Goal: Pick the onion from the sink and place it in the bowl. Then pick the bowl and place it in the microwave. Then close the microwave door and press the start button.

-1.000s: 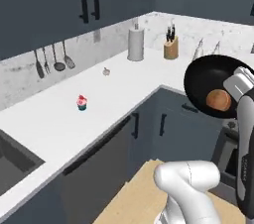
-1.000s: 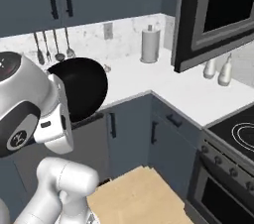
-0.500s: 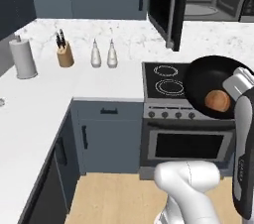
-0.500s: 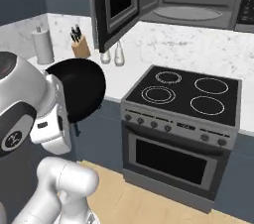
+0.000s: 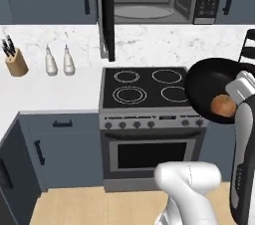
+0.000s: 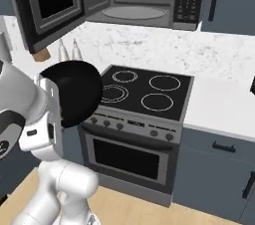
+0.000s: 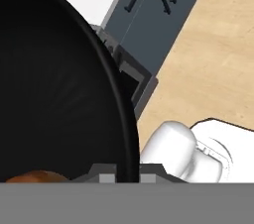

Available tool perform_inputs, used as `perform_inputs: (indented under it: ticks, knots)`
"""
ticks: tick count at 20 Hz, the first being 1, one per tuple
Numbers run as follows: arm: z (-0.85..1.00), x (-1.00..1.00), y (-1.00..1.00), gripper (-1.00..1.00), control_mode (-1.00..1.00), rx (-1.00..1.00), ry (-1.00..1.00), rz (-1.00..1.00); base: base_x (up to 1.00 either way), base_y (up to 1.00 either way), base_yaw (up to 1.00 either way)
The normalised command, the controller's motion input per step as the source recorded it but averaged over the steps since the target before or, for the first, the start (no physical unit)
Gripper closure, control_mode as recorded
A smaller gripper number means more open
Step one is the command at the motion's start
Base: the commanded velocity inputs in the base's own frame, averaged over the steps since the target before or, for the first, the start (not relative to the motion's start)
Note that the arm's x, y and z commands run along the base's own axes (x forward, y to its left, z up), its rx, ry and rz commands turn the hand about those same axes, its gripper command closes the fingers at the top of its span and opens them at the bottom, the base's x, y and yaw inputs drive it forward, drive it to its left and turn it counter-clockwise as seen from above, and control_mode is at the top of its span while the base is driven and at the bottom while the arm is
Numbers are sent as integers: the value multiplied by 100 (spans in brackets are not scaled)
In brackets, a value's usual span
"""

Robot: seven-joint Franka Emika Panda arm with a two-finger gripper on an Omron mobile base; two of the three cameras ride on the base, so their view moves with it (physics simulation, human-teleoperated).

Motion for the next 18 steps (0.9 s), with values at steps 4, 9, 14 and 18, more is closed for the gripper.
perform_inputs:
  ticks: [4, 9, 14, 18]
  knots:
    - [0, 0, 0, 100, 100, 0, 0, 0, 98, -36, 0]
    - [0, 0, 0, 100, 100, 0, 0, 0, 74, -33, 12]
    - [0, 0, 0, 100, 100, 0, 0, 0, 55, -21, 27]
    - [0, 0, 0, 100, 100, 0, 0, 0, 20, -34, 33]
